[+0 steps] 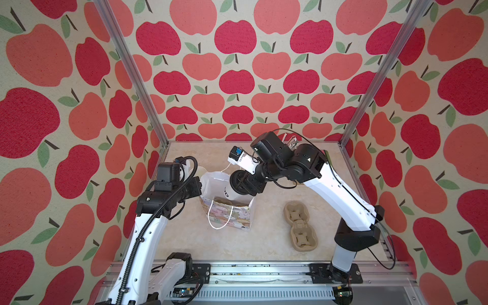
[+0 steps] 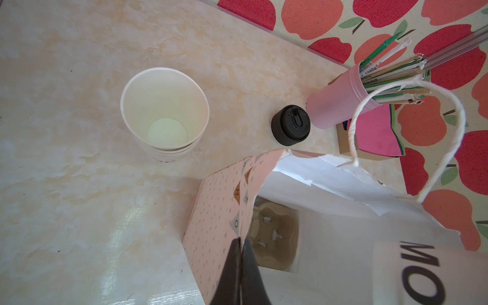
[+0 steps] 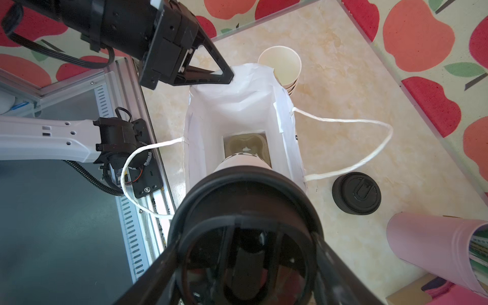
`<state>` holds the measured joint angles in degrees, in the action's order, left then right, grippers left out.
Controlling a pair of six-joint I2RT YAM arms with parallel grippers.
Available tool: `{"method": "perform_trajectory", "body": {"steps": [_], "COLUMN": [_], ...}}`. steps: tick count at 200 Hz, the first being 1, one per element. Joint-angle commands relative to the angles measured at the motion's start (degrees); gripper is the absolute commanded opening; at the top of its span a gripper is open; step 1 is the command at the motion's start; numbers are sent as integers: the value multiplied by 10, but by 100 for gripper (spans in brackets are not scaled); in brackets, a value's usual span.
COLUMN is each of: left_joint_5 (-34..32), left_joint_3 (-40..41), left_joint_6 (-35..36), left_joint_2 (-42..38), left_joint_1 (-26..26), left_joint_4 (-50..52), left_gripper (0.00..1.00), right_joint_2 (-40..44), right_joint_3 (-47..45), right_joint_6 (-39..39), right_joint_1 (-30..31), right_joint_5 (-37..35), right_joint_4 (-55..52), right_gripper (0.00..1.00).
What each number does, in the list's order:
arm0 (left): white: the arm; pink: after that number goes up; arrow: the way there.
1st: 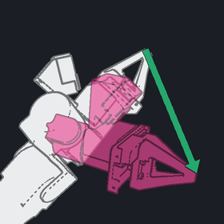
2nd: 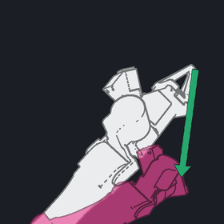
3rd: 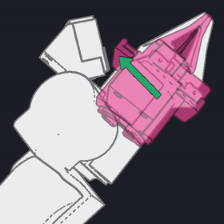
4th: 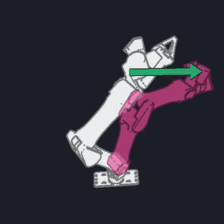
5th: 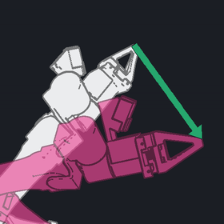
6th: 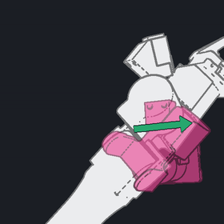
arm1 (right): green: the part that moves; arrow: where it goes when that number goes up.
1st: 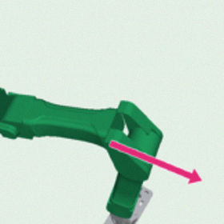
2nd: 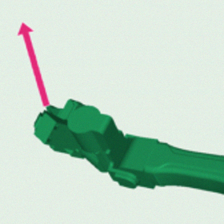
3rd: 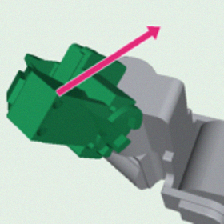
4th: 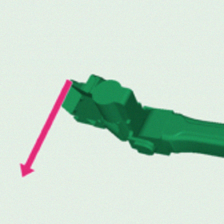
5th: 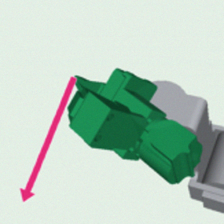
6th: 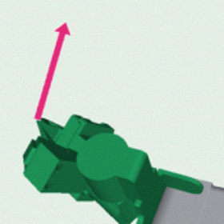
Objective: Pack a coffee takeout order
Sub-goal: Place the coffee cup in the cup tray.
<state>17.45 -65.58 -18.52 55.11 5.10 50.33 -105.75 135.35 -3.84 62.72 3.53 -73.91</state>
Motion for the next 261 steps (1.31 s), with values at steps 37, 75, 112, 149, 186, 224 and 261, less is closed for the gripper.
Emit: {"method": "perform_trajectory", "body": {"steps": [37,75,112,149,186,224,261], "left_joint_5": [9,7,7,11,11,11,10], "left_joint_3": [11,12,14,17,19,21,24], "left_joint_6": [5,8,8,8,7,8,9], "left_joint_2": [-5,-6,-5,-4,-5,-7,-9], "left_joint_1": [-4,-4,-4,-4,-4,-4,-4], "left_joint_4": [-1,1,-1,-3,-4,-4,-4], "left_gripper": [0,0,0,0,0,0,0], "right_joint_2": [-50,-64,-78,-98,-118,-133,-146], "right_joint_3": [3,-22,-36,-34,-36,-37,-39], "right_joint_6": [-30,-39,-46,-51,-57,-59,-62], "right_joint_1": [6,6,7,6,4,0,-7], "right_joint_5": [-7,-6,-11,-15,-11,9,14], "right_joint_4": [-37,-33,-38,-49,-54,-54,-58], "right_gripper": [58,58,58,58,58,58,58]}}
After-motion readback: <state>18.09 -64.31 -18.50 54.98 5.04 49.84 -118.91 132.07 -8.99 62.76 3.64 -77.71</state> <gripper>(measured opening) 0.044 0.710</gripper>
